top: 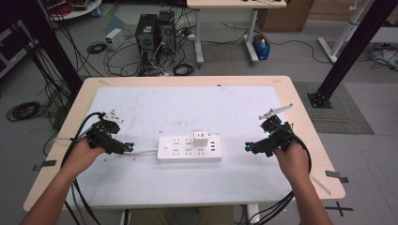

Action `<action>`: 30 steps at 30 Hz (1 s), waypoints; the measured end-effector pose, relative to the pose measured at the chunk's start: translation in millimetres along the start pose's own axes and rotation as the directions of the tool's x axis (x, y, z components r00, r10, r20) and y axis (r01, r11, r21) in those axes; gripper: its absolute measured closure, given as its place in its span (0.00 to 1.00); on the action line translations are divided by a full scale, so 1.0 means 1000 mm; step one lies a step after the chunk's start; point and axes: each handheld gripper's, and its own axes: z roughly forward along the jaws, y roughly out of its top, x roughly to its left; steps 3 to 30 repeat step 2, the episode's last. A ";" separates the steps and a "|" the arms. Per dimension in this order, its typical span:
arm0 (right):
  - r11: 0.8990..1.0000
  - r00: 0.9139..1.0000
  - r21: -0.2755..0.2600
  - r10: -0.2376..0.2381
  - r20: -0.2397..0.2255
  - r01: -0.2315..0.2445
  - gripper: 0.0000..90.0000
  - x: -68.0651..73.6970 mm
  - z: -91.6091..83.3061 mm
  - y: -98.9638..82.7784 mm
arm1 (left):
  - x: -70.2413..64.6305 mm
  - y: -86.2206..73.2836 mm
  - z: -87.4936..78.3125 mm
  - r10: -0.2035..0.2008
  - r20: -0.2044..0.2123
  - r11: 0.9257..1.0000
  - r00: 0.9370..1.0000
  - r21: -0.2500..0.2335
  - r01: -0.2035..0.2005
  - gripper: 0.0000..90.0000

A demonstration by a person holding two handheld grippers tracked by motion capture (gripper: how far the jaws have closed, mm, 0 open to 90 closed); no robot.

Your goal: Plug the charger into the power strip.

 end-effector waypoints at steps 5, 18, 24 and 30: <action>1.000 1.000 -0.003 0.010 0.001 -0.010 0.01 0.000 0.000 -0.002 | 0.001 -0.003 0.000 -0.010 -0.007 1.000 1.000 -0.011 0.010 0.19; 1.000 1.000 -0.003 0.010 0.001 -0.010 0.01 0.000 0.000 -0.002 | 0.001 -0.003 0.000 -0.010 -0.007 1.000 1.000 -0.011 0.010 0.19; 1.000 1.000 -0.003 0.010 0.001 -0.010 0.01 0.000 0.000 -0.002 | 0.001 -0.003 0.000 -0.010 -0.007 1.000 1.000 -0.011 0.010 0.19; 1.000 1.000 -0.003 0.010 0.001 -0.010 0.01 0.000 0.000 -0.002 | 0.001 -0.003 0.000 -0.010 -0.007 1.000 1.000 -0.011 0.010 0.19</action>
